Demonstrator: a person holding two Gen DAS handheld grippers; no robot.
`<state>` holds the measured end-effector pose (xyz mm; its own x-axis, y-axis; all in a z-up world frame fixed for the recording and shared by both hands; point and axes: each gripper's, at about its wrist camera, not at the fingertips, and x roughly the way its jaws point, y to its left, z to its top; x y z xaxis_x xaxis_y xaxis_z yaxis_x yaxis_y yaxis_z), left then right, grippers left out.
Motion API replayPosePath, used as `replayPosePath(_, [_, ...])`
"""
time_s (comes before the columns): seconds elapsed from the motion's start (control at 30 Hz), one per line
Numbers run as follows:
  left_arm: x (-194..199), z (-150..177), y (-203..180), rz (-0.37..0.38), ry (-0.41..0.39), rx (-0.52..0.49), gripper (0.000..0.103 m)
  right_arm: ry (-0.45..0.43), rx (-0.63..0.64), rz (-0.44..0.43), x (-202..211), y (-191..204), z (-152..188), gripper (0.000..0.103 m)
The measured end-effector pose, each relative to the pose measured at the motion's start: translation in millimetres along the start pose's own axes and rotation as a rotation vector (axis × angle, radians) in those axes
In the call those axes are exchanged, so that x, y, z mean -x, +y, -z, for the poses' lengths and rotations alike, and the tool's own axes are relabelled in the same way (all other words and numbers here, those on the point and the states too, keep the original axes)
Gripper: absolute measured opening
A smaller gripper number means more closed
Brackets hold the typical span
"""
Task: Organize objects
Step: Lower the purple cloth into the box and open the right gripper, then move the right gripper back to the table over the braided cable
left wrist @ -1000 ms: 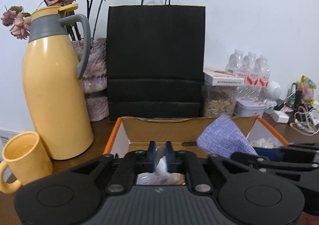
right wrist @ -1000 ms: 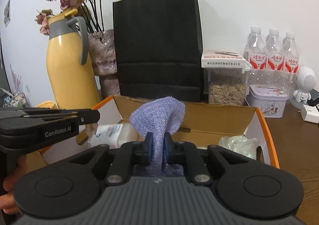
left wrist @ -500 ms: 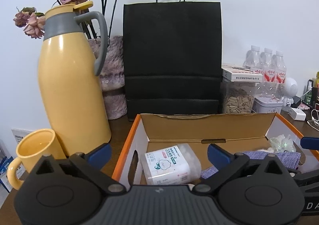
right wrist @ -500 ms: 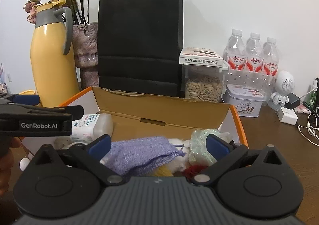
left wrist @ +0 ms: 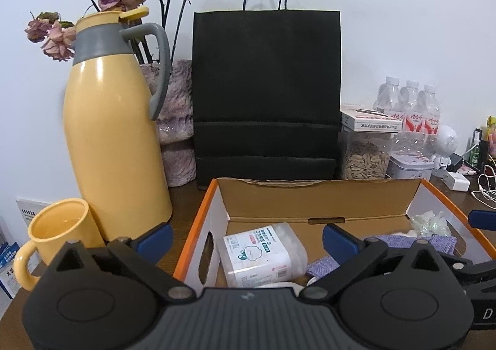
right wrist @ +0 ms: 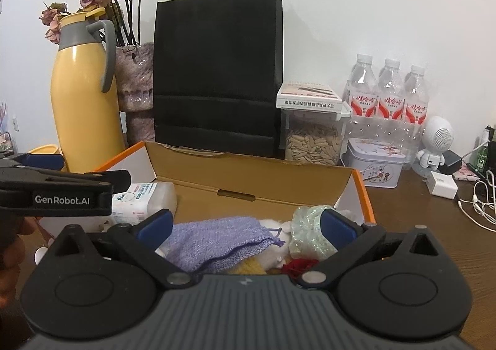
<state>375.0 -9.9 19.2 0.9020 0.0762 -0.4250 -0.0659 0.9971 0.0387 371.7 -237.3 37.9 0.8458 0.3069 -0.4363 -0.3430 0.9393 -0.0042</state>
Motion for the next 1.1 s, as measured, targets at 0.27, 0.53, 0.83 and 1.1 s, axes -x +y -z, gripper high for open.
replayPosePath(0.27, [25.0,11.0,5.6,0.005,-0.009,0.016,0.103,-0.020,0.027,0.001,26.6,7.5,6.5,0.103])
replayPosePath(0.53, [56.8,26.3,10.8,0.025,-0.008,0.030,0.103,-0.028,0.036,0.008,56.2,12.2,18.2,0.103])
replayPosePath(0.83, [94.0,52.4,4.6,0.048,0.022,0.008,0.103,-0.026,0.042,0.014,93.1,17.7,46.4,0.103])
replayPosePath(1.1, [126.9,79.1,3.4,0.049,0.075,-0.004,0.103,0.024,0.025,-0.001,121.9,20.7,80.0,0.103])
